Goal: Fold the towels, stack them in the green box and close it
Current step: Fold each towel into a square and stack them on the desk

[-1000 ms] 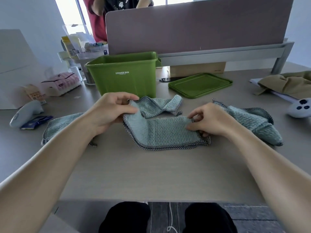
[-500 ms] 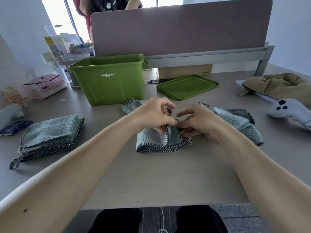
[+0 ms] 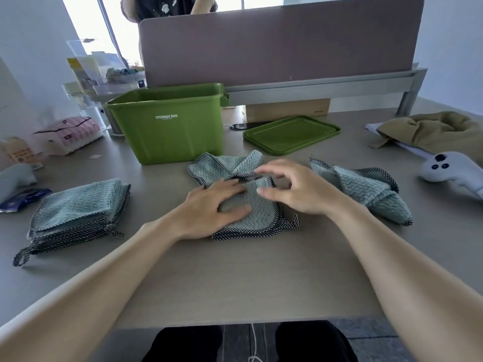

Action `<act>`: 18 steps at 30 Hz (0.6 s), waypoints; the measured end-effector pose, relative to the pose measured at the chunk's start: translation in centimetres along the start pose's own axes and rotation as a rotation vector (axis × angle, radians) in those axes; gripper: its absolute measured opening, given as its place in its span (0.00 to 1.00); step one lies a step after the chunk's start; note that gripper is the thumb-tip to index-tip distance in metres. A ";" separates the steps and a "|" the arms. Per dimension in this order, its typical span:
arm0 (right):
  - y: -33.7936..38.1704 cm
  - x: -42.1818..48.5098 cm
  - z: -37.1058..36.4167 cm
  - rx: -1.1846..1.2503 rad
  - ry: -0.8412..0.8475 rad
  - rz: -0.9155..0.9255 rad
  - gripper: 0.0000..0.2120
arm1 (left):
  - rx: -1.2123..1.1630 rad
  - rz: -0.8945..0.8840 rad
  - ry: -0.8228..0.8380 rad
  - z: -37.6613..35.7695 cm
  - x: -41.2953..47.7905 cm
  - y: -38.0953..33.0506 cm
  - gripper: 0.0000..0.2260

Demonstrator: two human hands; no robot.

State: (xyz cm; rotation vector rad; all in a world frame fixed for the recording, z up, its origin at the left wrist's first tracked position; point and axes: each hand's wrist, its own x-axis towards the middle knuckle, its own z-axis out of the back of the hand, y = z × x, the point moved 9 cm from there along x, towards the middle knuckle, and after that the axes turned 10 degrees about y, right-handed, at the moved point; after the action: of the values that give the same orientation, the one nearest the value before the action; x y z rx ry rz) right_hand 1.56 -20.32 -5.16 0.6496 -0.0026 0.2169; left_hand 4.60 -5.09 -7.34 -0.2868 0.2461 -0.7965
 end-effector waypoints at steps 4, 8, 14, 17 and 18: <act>-0.5 -0.5 -2.6 -0.213 0.293 -0.108 0.45 | 0.145 0.137 0.178 -1.6 -0.1 1.9 0.50; -1.1 -1.2 -2.6 -0.298 0.381 -0.192 0.56 | 0.131 0.192 0.118 -1.0 -0.2 3.0 0.59; -1.1 -1.5 -2.7 -0.337 0.407 -0.209 0.58 | -0.042 0.319 -0.281 2.0 -1.7 4.1 0.33; -0.9 -1.6 -2.6 -0.293 0.385 -0.182 0.58 | -0.256 0.283 -0.275 1.7 -1.3 4.3 0.23; -0.8 -1.5 -2.5 -0.276 0.373 -0.166 0.58 | -0.370 0.233 -0.261 1.5 -1.1 4.1 0.24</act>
State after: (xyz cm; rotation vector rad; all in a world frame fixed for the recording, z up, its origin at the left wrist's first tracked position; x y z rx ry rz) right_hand 0.08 -19.72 -7.77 0.3251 0.3726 0.1708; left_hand 7.05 -1.36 -7.24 -0.6924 0.1757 -0.4725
